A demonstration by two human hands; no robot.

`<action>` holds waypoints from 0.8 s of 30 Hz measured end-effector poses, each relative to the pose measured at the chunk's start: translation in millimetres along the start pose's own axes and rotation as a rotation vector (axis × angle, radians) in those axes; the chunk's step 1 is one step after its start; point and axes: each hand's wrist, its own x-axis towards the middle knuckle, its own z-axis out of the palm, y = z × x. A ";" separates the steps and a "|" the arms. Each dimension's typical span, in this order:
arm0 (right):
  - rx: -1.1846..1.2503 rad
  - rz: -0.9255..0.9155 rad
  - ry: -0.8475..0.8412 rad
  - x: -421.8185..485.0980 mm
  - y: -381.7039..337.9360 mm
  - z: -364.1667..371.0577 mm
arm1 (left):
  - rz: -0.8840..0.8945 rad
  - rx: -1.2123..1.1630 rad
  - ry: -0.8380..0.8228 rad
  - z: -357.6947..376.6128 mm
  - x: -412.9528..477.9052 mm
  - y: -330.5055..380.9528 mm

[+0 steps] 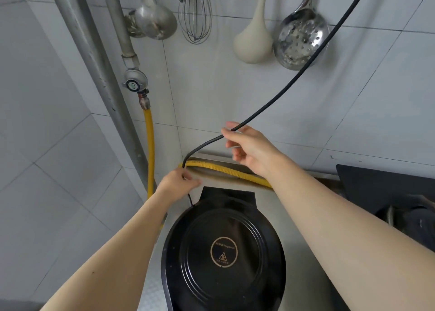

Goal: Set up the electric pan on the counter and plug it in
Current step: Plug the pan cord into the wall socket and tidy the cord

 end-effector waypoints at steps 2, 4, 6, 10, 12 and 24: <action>0.011 -0.010 0.034 4.2 -1.7 10.4 | 0.041 -0.025 0.051 1.5 0.4 0.3; 0.026 0.005 0.161 10.3 -0.2 9.5 | 0.094 -0.073 0.154 -1.0 0.4 5.5; 0.116 0.057 0.321 17.6 3.6 -3.0 | 0.137 -0.093 0.225 -5.1 2.9 13.0; 0.206 0.097 0.585 30.0 12.5 -44.1 | 0.156 0.011 0.162 -9.0 10.5 20.1; 0.185 0.089 0.646 35.0 16.4 -59.2 | 0.116 0.072 -0.016 -6.8 10.7 18.1; -0.015 -0.042 0.262 15.6 4.4 -19.6 | 0.044 0.081 -0.342 13.5 -3.5 13.8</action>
